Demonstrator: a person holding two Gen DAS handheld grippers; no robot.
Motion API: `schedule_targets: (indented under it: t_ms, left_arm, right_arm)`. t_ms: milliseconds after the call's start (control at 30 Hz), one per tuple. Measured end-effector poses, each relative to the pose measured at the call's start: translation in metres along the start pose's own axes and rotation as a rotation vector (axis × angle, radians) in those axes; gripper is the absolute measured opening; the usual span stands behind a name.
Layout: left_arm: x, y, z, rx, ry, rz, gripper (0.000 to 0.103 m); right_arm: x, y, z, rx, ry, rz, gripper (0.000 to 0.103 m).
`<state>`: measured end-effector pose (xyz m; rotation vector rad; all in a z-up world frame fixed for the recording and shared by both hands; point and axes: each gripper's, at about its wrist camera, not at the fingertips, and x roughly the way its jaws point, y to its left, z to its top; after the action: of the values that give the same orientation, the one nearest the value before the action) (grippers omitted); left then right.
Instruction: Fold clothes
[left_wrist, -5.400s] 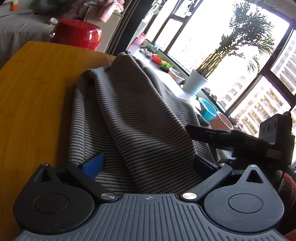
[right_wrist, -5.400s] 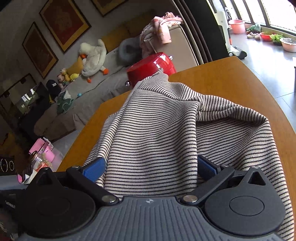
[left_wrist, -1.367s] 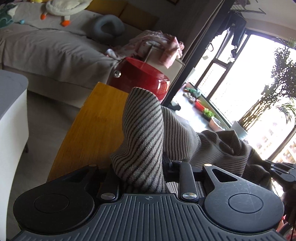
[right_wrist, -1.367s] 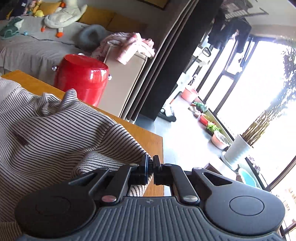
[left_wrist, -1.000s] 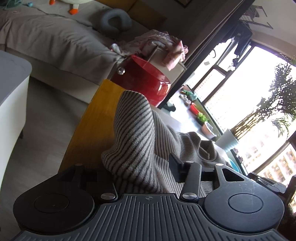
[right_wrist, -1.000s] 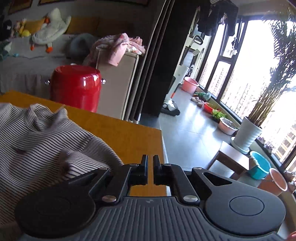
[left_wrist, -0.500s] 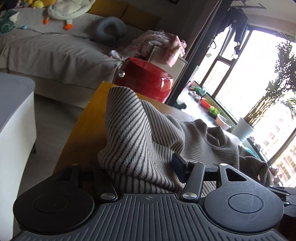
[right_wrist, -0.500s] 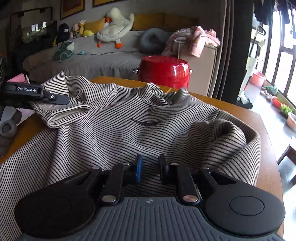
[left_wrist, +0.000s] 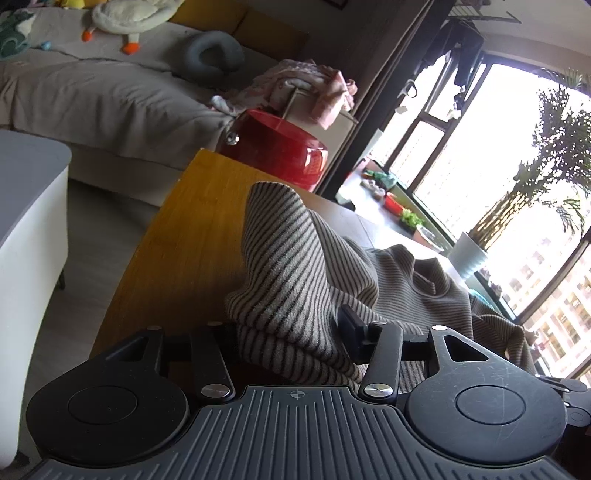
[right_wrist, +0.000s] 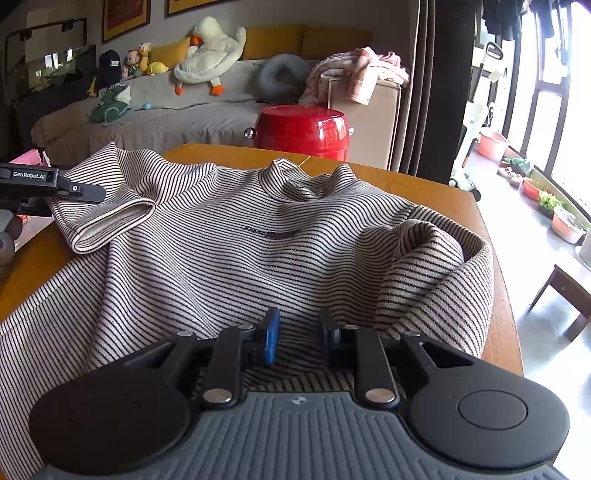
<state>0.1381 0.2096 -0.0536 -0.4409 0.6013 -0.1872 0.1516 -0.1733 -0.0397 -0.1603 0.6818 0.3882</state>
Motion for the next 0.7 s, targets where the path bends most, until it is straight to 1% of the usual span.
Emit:
schedule_targets:
  t_ms: [67, 133, 167, 233, 300, 367, 467, 567, 700]
  left_arm:
    - [-0.004, 0.000, 0.001, -0.002, -0.016, 0.000, 0.047]
    - [-0.008, 0.001, 0.001, -0.007, -0.031, -0.001, 0.043]
    - [-0.008, 0.001, 0.001, -0.009, -0.034, -0.002, 0.042]
    - [-0.010, 0.003, 0.001, -0.016, -0.036, -0.005, 0.042]
    - [-0.011, 0.005, 0.001, -0.028, -0.039, -0.008, 0.042]
    - [-0.012, 0.008, 0.001, -0.042, -0.042, -0.013, 0.042]
    - [-0.015, 0.013, 0.001, -0.066, -0.046, -0.020, 0.042]
    - [-0.018, 0.018, 0.002, -0.086, -0.047, -0.026, 0.042]
    - [-0.032, 0.025, 0.006, -0.103, -0.078, -0.019, 0.044]
  right_arm:
    - [-0.003, 0.002, 0.013, 0.017, -0.011, 0.006, 0.020]
    - [-0.008, 0.004, 0.030, 0.039, -0.041, 0.045, 0.021]
    - [-0.010, 0.007, 0.039, 0.056, -0.055, 0.077, 0.024]
    - [-0.009, 0.013, 0.055, 0.094, -0.065, 0.159, 0.034]
    - [0.000, 0.025, 0.068, 0.120, -0.053, 0.248, 0.051]
    - [0.015, 0.044, 0.076, 0.112, -0.026, 0.309, 0.056]
    - [0.042, 0.075, 0.082, 0.092, -0.003, 0.350, 0.061]
    - [0.071, 0.095, 0.086, 0.121, 0.038, 0.393, 0.062]
    - [0.095, 0.115, 0.085, 0.109, 0.063, 0.384, 0.062]
